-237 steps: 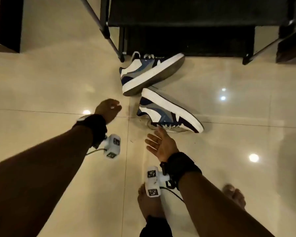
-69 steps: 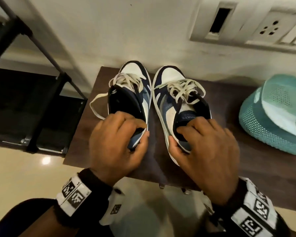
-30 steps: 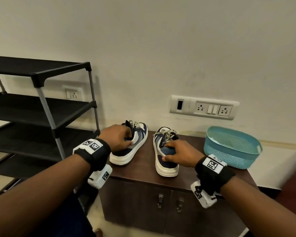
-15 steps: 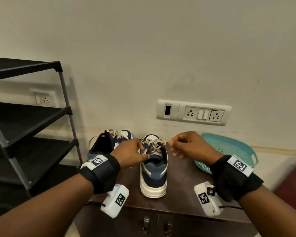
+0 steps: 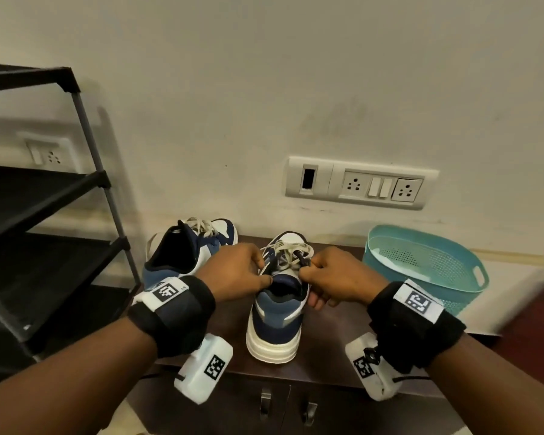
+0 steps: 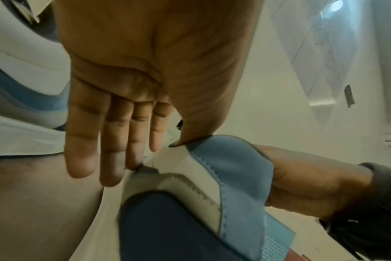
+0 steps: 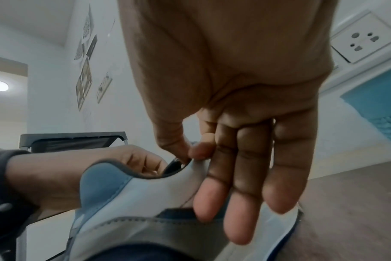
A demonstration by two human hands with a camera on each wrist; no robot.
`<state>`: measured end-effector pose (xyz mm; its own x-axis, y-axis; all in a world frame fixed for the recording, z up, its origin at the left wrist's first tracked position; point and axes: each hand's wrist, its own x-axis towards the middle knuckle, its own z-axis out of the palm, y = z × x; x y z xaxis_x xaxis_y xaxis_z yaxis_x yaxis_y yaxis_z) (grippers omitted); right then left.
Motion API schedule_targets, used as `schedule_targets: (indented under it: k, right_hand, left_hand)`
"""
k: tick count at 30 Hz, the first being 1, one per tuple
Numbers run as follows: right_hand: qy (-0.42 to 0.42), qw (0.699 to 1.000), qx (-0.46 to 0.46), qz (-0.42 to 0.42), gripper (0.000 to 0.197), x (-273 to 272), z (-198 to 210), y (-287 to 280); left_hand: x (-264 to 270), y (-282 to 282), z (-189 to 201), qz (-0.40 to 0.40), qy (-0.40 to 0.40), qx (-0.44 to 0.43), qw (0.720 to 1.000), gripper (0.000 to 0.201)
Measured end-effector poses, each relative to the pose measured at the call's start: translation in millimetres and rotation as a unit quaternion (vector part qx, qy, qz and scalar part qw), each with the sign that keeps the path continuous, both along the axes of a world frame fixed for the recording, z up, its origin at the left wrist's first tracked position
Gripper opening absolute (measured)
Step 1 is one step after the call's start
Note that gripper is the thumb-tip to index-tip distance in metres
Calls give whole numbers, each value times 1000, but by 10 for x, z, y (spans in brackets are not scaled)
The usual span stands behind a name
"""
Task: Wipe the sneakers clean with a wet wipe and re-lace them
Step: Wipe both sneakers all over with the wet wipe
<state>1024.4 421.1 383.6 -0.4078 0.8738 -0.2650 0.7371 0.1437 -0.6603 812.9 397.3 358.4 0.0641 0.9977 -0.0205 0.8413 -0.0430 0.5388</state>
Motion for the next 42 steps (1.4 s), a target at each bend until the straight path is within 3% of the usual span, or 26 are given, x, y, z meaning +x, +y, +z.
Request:
schedule_targets:
  k: [4, 7, 11, 16, 21, 26, 30, 33, 38, 42]
  right_hand:
    - [-23, 1000, 6, 7, 26, 57, 24, -133]
    - [-26, 999, 25, 8, 23, 83, 32, -165]
    - [-11, 999, 36, 17, 26, 120, 26, -202]
    - [-20, 997, 51, 52, 26, 172, -2, -194]
    - [-58, 992, 105, 50, 26, 306, -28, -191]
    - [-56, 990, 130, 14, 30, 409, -9, -194]
    - [-107, 966, 235, -26, 38, 385, 12, -218]
    - [-44, 961, 274, 6, 56, 299, 81, -208]
    - [-102, 934, 340, 39, 22, 178, 114, -166]
    - [-119, 916, 382, 36, 20, 137, 99, -146]
  left_hand:
    - [-5, -85, 198, -94, 27, 51, 994, 34]
    - [78, -100, 309, -168, 95, 77, 978, 36]
    - [208, -49, 293, -170, 128, 57, 976, 37]
    - [314, -1, 240, -185, 200, 90, 958, 33]
    - [296, -6, 277, -188, 104, 143, 966, 14]
    - [179, 59, 280, -84, -59, 154, 983, 18]
    - [224, 13, 270, -103, -35, 148, 983, 18]
    - [277, -38, 250, -123, -46, 145, 981, 18]
    - [325, -102, 235, -138, -115, 129, 975, 13]
    - [270, -119, 132, -98, -93, 74, 988, 38]
